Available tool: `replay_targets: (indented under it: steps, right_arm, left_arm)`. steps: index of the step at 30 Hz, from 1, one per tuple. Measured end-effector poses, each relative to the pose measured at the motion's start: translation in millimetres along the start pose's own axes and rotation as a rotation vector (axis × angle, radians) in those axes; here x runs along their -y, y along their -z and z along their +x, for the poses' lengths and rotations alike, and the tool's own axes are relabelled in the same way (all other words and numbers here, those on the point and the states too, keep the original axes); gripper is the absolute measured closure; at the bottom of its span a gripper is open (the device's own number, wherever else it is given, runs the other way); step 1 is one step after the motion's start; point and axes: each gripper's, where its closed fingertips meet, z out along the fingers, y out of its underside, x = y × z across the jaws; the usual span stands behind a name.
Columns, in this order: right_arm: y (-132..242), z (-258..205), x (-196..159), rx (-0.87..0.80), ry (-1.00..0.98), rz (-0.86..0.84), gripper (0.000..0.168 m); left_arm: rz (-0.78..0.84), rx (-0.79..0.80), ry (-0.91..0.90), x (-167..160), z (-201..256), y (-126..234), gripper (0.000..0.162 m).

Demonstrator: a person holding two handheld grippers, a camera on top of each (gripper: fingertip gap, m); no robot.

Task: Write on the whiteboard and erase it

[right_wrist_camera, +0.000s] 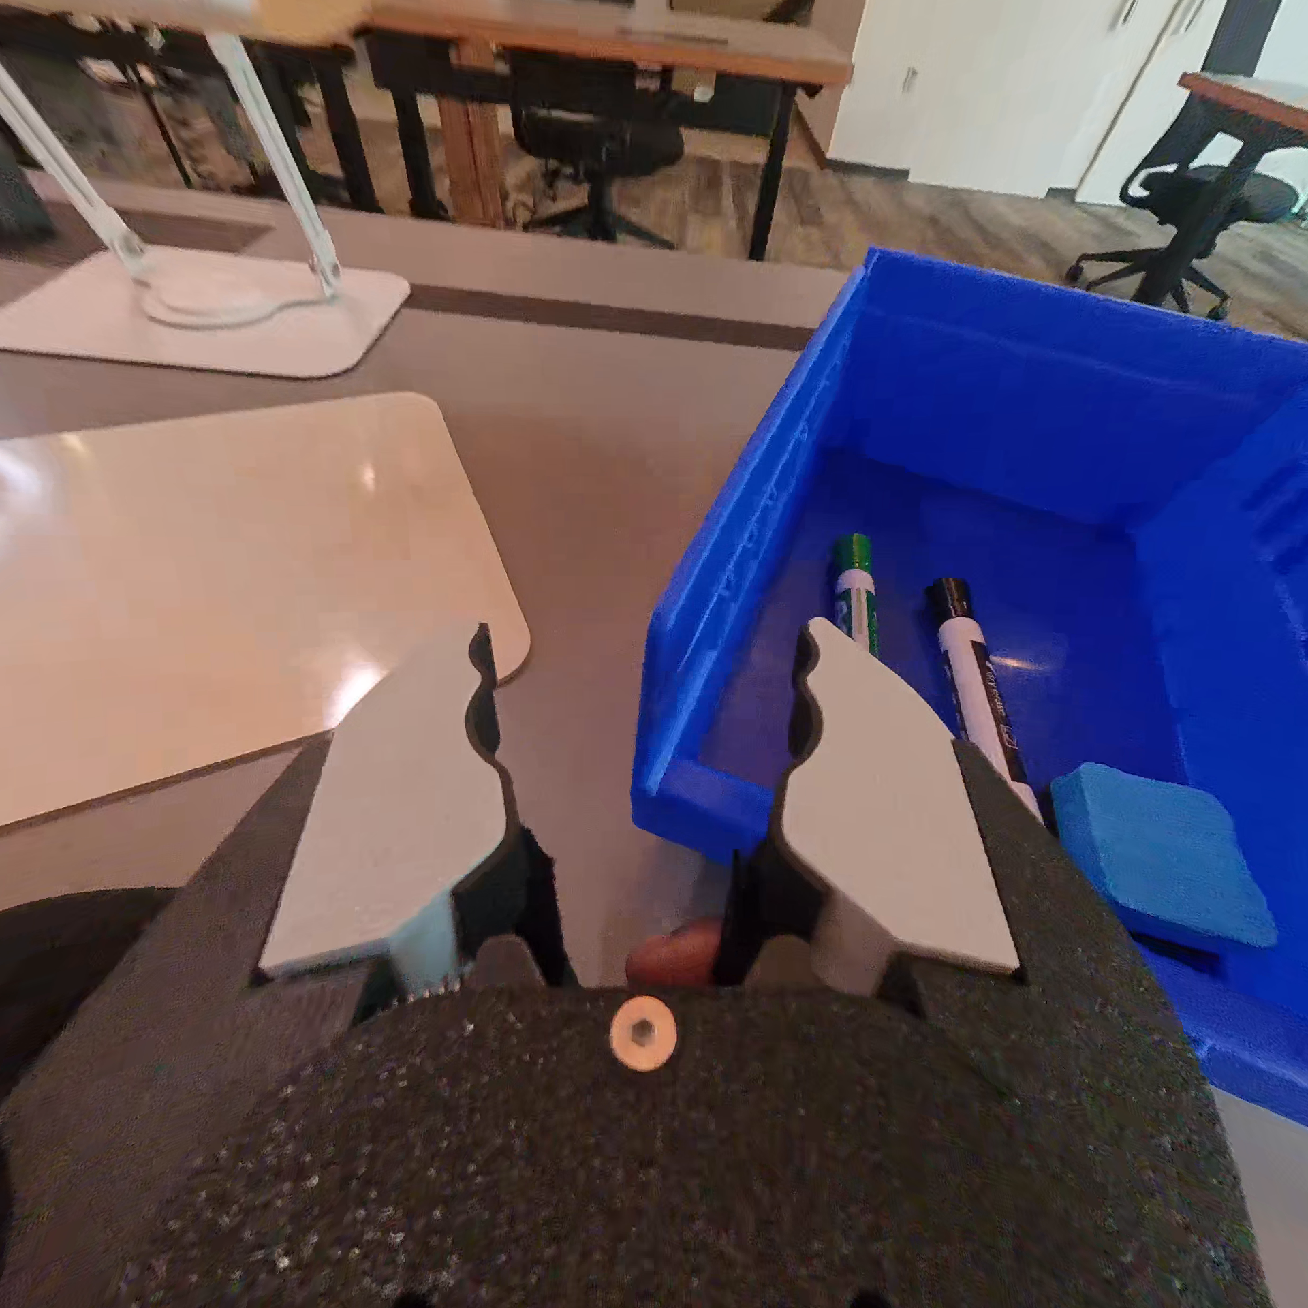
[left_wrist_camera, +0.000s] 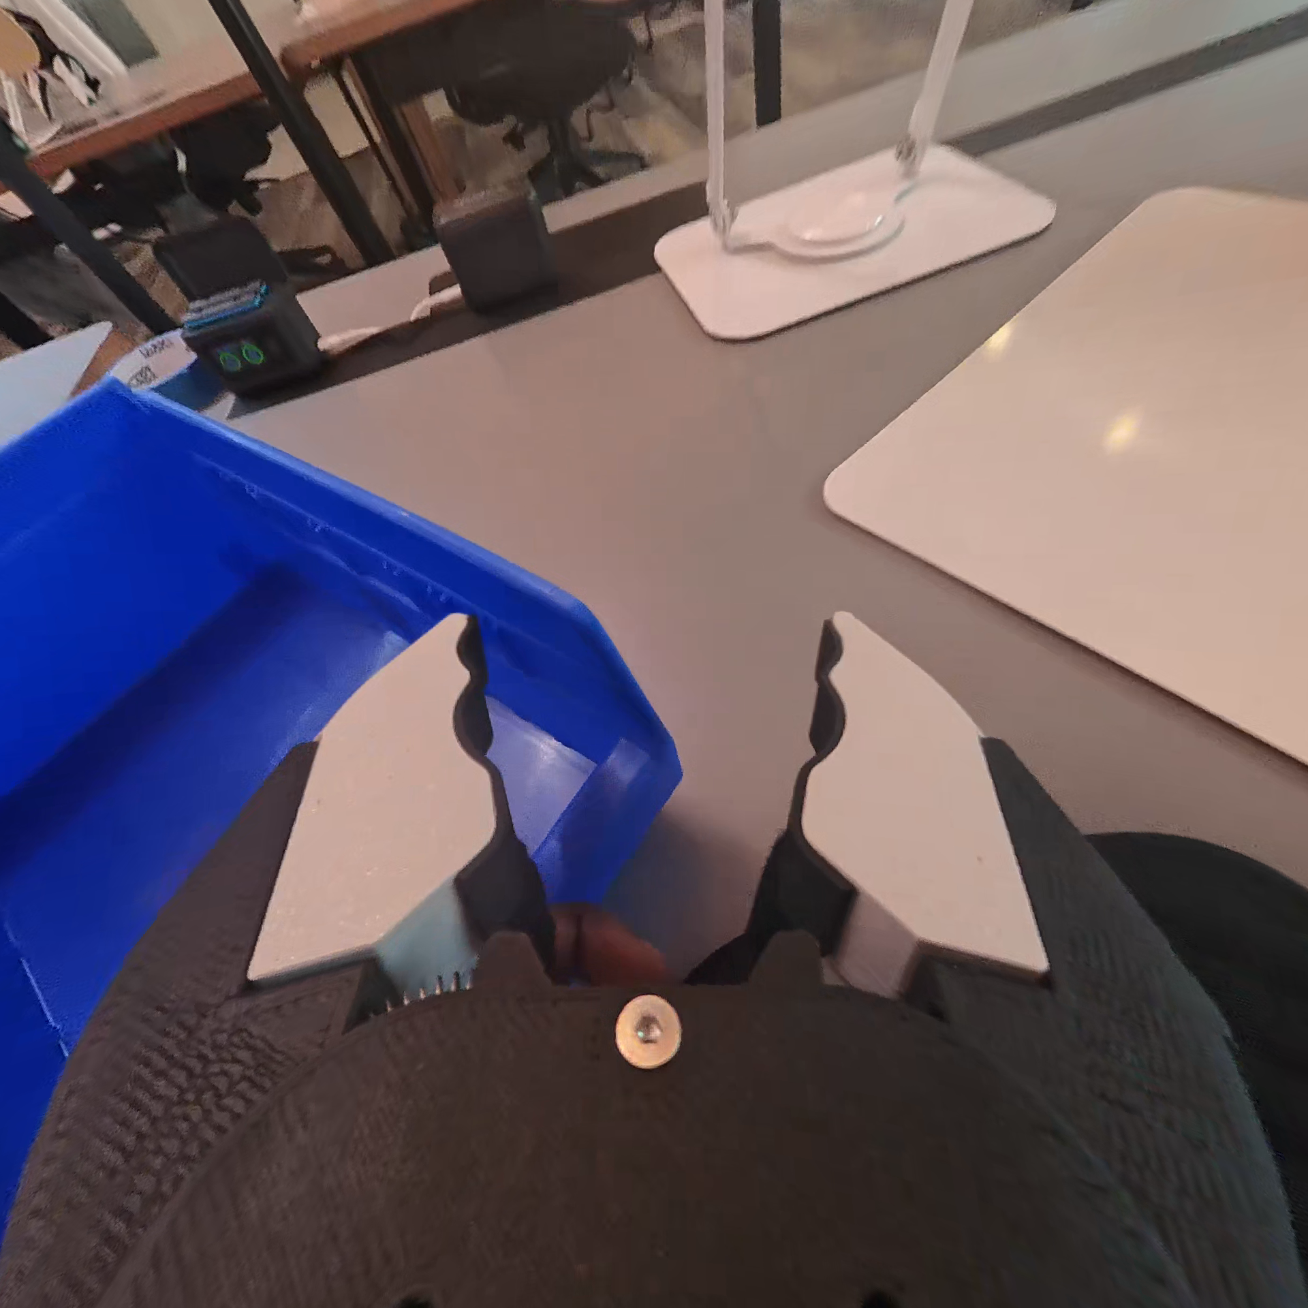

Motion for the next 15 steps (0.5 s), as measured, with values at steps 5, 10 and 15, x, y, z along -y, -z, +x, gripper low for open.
replay_targets:
  steps: [5,10,15]
  right_arm:
    - [-12.9,14.7,-21.5,-0.135,0.115,-0.197,0.113]
    - [-15.8,15.5,-29.9,-0.166,0.223,-0.275,0.153]
    - [-9.0,10.3,-22.7,-0.188,0.285,-0.257,0.157]
  left_arm:
    - [-0.127,0.073,-0.03,-23.5,-10.6,-18.7,0.102]
    - [-0.193,0.185,-0.102,-28.0,-22.7,-15.6,0.129]
    - [-0.169,0.208,-0.148,-14.5,-23.0,-0.6,0.135]
